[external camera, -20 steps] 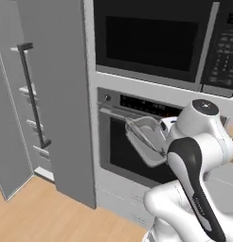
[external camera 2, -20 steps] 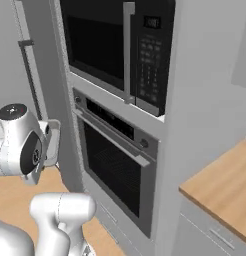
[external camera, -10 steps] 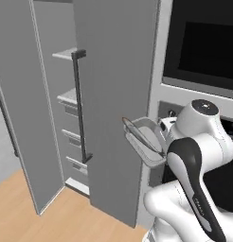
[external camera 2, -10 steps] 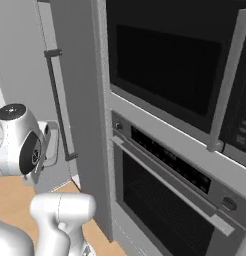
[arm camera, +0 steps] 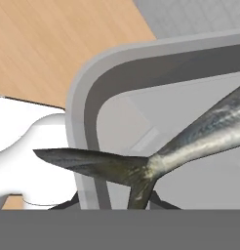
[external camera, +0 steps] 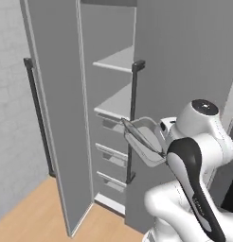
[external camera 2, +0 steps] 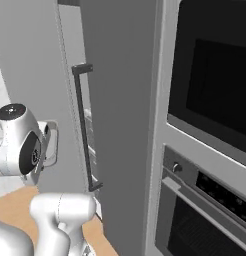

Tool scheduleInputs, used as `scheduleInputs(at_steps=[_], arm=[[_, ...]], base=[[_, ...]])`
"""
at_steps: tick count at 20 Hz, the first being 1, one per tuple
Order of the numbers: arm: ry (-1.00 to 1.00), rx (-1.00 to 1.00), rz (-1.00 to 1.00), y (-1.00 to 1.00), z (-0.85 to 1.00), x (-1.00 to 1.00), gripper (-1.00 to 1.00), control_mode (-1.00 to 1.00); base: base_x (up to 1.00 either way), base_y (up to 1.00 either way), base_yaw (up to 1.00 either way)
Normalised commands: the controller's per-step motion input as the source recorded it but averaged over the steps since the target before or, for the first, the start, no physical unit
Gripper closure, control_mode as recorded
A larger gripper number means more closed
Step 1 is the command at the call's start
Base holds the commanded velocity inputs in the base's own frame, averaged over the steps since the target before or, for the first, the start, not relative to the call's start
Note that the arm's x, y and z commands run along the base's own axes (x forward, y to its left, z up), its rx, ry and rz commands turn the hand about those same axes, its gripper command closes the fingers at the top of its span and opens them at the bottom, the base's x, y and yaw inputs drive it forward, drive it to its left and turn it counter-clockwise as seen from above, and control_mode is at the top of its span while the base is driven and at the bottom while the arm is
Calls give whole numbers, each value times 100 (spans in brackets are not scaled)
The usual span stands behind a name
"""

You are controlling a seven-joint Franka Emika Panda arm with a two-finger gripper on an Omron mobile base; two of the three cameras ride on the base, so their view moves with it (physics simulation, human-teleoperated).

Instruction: Take the meat container that has the fish and place it on the second highest rack of the freezer. Then take the vegetable container that has the onion and cucumber and place it on the highest rack of the freezer.

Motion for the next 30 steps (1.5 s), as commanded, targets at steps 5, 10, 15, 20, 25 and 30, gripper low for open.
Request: scheduleInputs(at_steps=[5, 10, 15, 20, 25, 30], arm=[[0, 0, 0, 0, 0, 0, 100, 100], [0, 0, 0, 0, 0, 0, 100, 100], [0, 0, 0, 0, 0, 0, 100, 100], [0, 0, 0, 0, 0, 0, 100, 100], [0, 0, 0, 0, 0, 0, 100, 100], [0, 0, 0, 0, 0, 0, 100, 100]], base=[[34, 66, -27], [26, 45, -41], [28, 71, -38], [27, 47, -40], [21, 19, -31], [27, 2, -20]])
